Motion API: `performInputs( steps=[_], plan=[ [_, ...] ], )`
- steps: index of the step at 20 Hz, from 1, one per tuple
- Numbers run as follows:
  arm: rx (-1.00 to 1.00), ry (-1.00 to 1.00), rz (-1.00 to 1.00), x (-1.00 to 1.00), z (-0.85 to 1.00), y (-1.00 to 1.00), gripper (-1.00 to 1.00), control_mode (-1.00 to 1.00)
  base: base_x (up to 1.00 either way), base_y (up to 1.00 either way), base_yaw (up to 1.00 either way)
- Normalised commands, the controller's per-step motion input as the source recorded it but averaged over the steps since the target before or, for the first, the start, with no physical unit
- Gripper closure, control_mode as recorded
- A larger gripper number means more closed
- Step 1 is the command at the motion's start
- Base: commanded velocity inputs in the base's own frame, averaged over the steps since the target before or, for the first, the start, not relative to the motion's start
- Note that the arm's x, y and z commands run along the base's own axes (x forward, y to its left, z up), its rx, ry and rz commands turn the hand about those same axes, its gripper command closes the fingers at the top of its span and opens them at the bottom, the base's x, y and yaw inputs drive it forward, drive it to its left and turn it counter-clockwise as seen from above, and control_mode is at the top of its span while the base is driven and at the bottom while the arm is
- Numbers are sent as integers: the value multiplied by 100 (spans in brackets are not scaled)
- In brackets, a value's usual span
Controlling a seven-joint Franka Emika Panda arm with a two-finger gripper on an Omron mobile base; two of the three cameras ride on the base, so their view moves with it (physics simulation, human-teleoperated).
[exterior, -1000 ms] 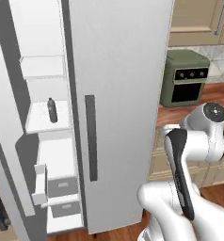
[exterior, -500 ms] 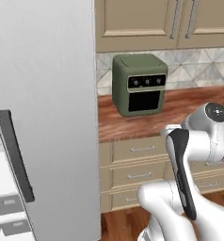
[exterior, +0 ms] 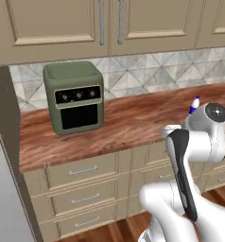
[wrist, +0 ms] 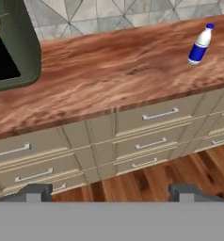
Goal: Take the bottled waters from the counter and place them in the freezer to freeze. Close the freezer door after placing the bottles.
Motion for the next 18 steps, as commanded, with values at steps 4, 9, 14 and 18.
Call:
performInputs(
  steps=[4, 9, 14, 18],
  plan=[
    [0, 0, 0, 0, 0, 0, -100, 100, 66, -49, -39],
    [0, 0, 0, 0, 0, 0, -100, 100, 53, -45, -36],
    [0, 0, 0, 0, 0, 0, -100, 100, 48, -36, -13],
    [0, 0, 0, 0, 0, 0, -100, 100, 59, -56, 9]
  ],
)
